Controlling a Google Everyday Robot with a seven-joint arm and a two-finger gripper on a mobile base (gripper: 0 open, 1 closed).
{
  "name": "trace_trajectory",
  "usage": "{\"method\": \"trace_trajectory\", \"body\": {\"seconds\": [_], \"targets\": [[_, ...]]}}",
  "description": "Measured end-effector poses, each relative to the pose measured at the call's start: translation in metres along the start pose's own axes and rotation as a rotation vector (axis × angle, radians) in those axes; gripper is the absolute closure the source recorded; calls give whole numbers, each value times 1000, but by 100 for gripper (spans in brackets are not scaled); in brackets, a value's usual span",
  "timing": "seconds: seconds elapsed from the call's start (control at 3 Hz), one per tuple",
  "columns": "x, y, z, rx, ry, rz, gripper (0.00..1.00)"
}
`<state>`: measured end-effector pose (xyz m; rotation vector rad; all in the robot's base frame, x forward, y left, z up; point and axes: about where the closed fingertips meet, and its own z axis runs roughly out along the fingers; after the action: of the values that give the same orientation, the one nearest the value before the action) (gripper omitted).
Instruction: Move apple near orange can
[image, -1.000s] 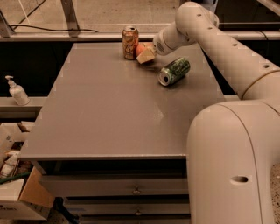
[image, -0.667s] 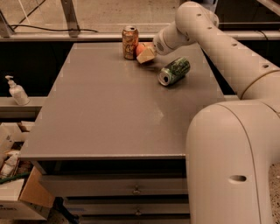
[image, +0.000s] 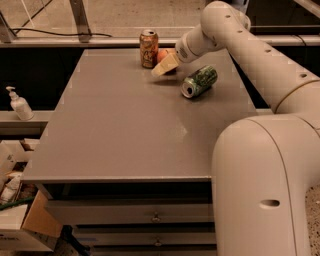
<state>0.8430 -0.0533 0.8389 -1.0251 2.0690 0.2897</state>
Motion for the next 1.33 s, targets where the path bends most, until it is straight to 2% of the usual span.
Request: {"method": "trace_trajectory", "body": {"seconds": [0.33,0.67,1.33], "targets": [[-1,-5,-9,4,-6,-4,0],[-5,-16,-36,17,-24,-21,0],[-6,-46,-113,100,-119,-13,0]]}}
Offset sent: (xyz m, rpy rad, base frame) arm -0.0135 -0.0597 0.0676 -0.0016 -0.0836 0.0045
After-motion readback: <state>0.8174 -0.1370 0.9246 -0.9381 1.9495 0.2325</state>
